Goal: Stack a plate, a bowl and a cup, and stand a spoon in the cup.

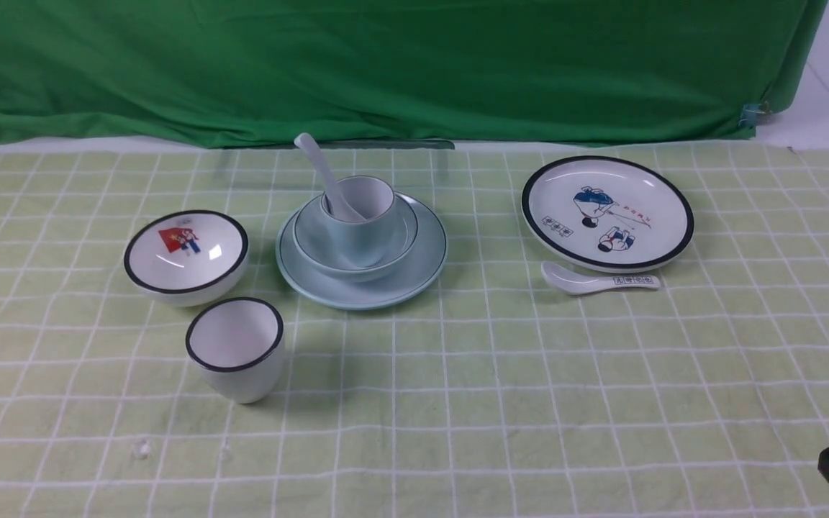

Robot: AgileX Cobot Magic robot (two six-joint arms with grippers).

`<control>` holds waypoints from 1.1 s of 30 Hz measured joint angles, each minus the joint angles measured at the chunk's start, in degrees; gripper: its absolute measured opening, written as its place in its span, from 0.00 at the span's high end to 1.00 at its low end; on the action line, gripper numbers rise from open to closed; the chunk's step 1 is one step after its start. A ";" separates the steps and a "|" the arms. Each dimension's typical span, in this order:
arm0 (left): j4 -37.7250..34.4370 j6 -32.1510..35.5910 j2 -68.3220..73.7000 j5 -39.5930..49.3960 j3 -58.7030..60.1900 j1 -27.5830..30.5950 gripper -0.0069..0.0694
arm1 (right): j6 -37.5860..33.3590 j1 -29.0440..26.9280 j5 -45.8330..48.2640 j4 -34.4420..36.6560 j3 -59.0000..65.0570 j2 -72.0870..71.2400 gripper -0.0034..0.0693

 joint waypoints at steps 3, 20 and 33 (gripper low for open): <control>0.00 0.00 0.00 -0.05 0.00 0.00 0.95 | 0.88 -0.55 -0.89 0.00 0.00 -1.26 0.88; 0.00 0.00 0.00 -0.05 0.00 0.00 0.95 | 23.76 -22.58 11.61 -13.25 0.06 -17.27 0.88; 0.00 0.00 0.00 -0.05 0.00 0.00 0.95 | 24.25 -22.83 21.62 -13.09 0.06 -17.27 0.87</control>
